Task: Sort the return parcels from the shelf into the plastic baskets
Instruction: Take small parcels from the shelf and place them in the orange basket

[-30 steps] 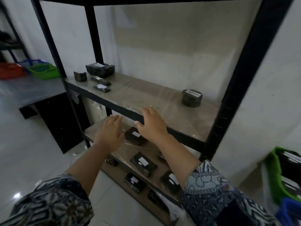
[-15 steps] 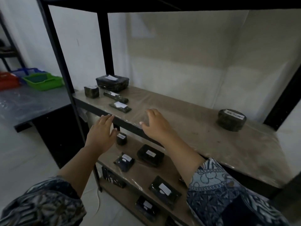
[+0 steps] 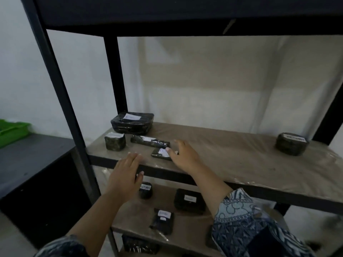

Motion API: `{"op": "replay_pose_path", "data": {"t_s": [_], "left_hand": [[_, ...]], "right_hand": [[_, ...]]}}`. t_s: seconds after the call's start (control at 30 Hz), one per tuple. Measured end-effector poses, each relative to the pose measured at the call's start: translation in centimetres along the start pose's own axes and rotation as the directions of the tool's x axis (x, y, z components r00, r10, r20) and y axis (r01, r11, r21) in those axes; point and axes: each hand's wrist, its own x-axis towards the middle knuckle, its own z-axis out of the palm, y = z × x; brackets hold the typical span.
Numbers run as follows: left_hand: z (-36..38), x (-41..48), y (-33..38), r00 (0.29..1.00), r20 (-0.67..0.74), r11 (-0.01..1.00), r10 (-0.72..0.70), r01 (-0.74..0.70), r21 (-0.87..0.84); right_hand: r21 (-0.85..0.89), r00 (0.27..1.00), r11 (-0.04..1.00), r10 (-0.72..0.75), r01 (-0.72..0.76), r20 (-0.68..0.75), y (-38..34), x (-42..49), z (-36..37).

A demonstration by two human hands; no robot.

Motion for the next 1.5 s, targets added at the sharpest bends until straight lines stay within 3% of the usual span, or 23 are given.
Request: {"op": "replay_pose_path", "data": {"t_s": [0.33, 0.83, 1.13, 1.5], "left_hand": [[2.4, -0.9, -3.0, 0.993, 0.065, 0.991, 0.098, -0.091, -0.099], [2.3, -2.2, -1.6, 0.985, -0.006, 0.982, 0.172, -0.172, -0.073], [1.9, -2.6, 8.2, 0.948, 0.007, 0.940, 0.318, -0.314, -0.130], [2.6, -8.3, 30.0, 0.869, -0.081, 0.826, 0.488, -0.490, -0.279]], "right_hand": [[-0.060, 0.999, 0.998, -0.013, 0.011, -0.031, 0.8, 0.0, 0.9], [-0.049, 0.979, 0.998, 0.031, -0.042, -0.203, 3.0, -4.6, -1.4], [-0.126, 0.947, 0.984, 0.080, -0.124, -0.310, 8.2, -13.5, -10.1], [-0.165, 0.860, 0.938, 0.197, -0.305, -0.471, 19.6, -32.9, -21.2]]}}
